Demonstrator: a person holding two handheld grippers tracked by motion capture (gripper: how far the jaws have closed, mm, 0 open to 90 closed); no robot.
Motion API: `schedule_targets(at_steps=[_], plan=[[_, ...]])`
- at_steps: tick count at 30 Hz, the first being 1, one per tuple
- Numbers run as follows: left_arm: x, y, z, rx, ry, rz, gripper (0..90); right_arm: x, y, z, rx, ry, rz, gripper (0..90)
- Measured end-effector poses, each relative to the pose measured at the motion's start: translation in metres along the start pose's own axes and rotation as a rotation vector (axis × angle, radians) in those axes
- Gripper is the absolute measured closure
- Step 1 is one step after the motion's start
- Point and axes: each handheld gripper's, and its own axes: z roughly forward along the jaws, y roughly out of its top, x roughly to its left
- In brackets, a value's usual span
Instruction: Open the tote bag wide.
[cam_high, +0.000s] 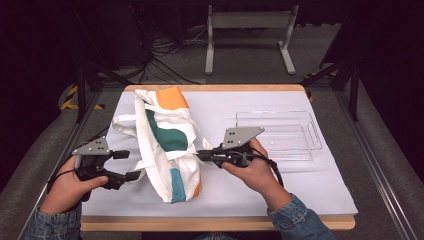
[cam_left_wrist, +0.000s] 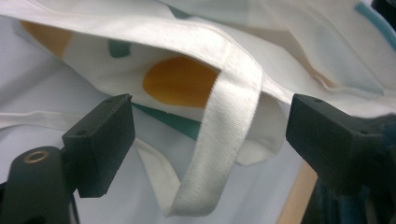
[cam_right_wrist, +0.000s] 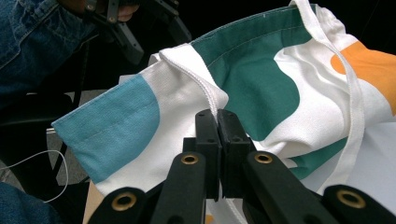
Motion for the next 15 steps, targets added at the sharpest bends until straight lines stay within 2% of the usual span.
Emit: schedule_targets(at_steps=[4,8,9,11,15], plan=[[0.0002,-0.0007,0.0046,0.024,-0.030,-0.002,24.6,0.0000,0.0006,-0.0012,-0.005,-0.002,-0.004,88.2],[0.0008,0.0001,0.0032,0.016,-0.057,-0.005,56.7,0.0001,0.0009,-0.0017,-0.007,-0.004,-0.003,88.1],[0.0009,0.0005,0.0017,0.009,-0.064,0.002,56.7,0.0001,0.0009,-0.0019,-0.008,-0.004,-0.003,88.1],[0.0006,0.0014,-0.0003,0.000,-0.075,0.023,67.3,0.0001,0.0009,-0.0025,-0.008,-0.005,-0.003,88.1],[-0.0020,0.0043,-0.0023,-0.020,-0.085,0.049,76.6,-0.0004,0.0015,-0.0046,-0.016,-0.012,-0.005,88.1]])
